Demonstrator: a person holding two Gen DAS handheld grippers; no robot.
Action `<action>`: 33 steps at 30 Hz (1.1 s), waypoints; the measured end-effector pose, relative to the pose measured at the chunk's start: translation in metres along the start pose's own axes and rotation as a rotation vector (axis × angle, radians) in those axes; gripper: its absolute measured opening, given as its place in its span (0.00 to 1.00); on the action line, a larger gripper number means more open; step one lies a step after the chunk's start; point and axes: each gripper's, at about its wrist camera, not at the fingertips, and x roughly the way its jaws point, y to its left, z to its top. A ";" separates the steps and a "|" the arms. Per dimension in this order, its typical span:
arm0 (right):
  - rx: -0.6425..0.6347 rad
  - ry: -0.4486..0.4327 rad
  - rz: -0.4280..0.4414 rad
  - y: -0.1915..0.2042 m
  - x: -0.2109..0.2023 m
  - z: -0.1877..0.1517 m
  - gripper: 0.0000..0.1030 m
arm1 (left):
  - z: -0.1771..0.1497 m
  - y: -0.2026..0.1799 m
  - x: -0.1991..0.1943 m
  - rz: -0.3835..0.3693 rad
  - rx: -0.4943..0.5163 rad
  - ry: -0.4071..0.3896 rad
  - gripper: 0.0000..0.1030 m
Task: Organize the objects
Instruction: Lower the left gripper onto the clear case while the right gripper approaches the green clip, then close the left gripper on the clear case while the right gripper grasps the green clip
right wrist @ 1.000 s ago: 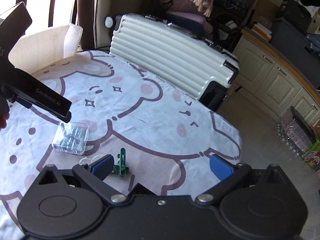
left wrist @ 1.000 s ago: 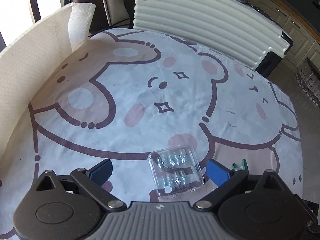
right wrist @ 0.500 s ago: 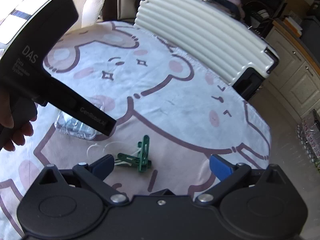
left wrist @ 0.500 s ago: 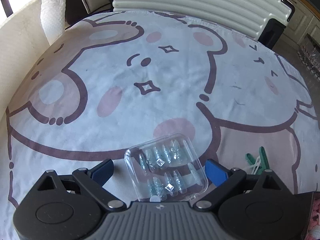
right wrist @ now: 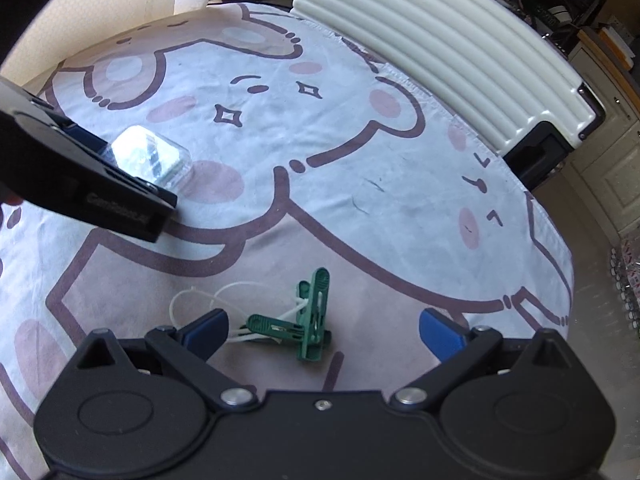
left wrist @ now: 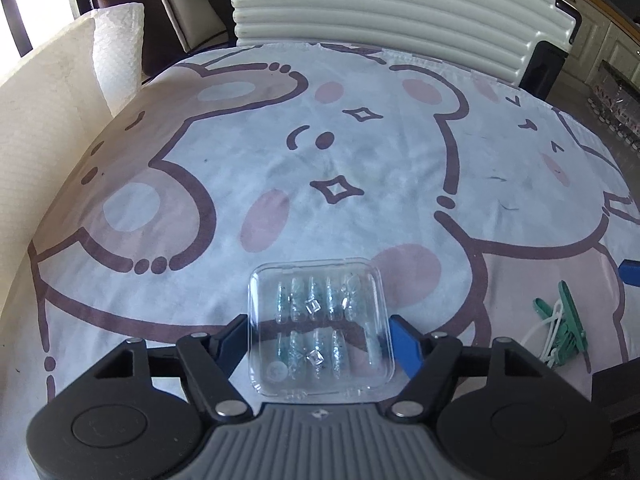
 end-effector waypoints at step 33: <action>0.178 0.000 0.107 -0.012 -0.042 0.015 0.29 | -0.004 0.033 -0.051 0.000 0.017 -0.045 0.72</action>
